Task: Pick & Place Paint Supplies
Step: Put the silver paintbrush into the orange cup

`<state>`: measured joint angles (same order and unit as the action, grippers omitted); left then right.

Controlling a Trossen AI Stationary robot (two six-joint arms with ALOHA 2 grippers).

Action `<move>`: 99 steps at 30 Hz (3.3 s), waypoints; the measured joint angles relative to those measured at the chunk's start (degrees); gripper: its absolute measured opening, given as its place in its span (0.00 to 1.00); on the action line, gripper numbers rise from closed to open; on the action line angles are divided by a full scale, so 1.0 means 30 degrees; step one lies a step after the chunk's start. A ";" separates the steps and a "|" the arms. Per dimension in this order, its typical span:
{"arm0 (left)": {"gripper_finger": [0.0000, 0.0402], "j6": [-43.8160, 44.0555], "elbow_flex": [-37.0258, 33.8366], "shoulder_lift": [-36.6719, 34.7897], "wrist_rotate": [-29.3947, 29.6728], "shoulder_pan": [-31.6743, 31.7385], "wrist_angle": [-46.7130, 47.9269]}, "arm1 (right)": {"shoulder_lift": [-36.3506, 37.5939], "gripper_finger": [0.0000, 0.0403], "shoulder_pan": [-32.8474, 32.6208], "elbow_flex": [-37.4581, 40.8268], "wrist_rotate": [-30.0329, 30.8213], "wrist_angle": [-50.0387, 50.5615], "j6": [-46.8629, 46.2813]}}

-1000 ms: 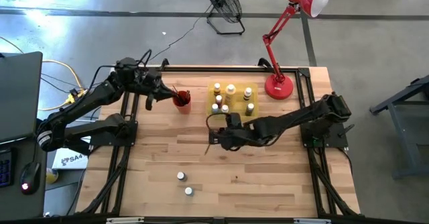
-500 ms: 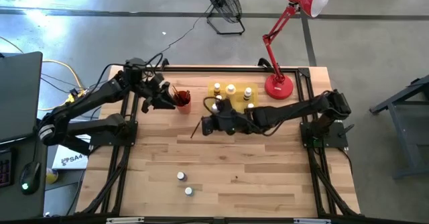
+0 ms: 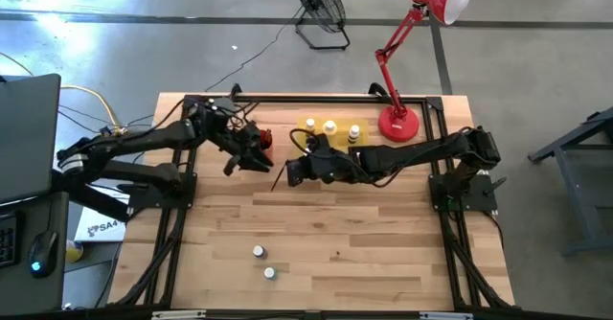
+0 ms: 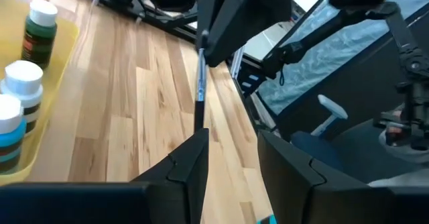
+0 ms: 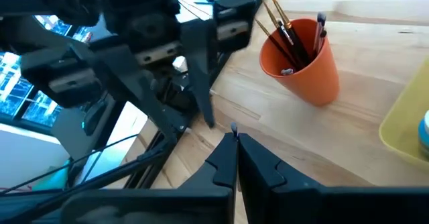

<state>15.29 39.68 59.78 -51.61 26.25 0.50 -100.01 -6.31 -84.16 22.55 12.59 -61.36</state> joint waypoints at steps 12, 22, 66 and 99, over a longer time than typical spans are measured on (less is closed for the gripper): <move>0.31 0.0102 0.0015 0.1761 0.1406 -0.1790 -0.2858 | -0.0007 0.01 -0.0007 0.0000 -0.0080 0.0003 0.0044; 0.31 0.0521 0.0015 0.2181 0.2557 -0.1768 -0.3461 | -0.0015 0.01 -0.0015 0.0000 -0.0509 -0.0157 0.0058; 0.03 -0.0236 0.2502 0.4119 0.2034 -0.2642 -0.1692 | -0.0022 0.01 0.0205 0.0000 -0.2064 -0.1377 0.0009; 0.02 -0.6071 0.2499 -0.2157 1.0045 0.4126 0.4674 | 0.4693 0.13 -0.0641 -0.0015 -0.3123 -0.1761 0.6411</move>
<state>-2.92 47.18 53.31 -21.48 38.63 14.52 -85.93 -8.23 -84.20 13.17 7.31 -42.13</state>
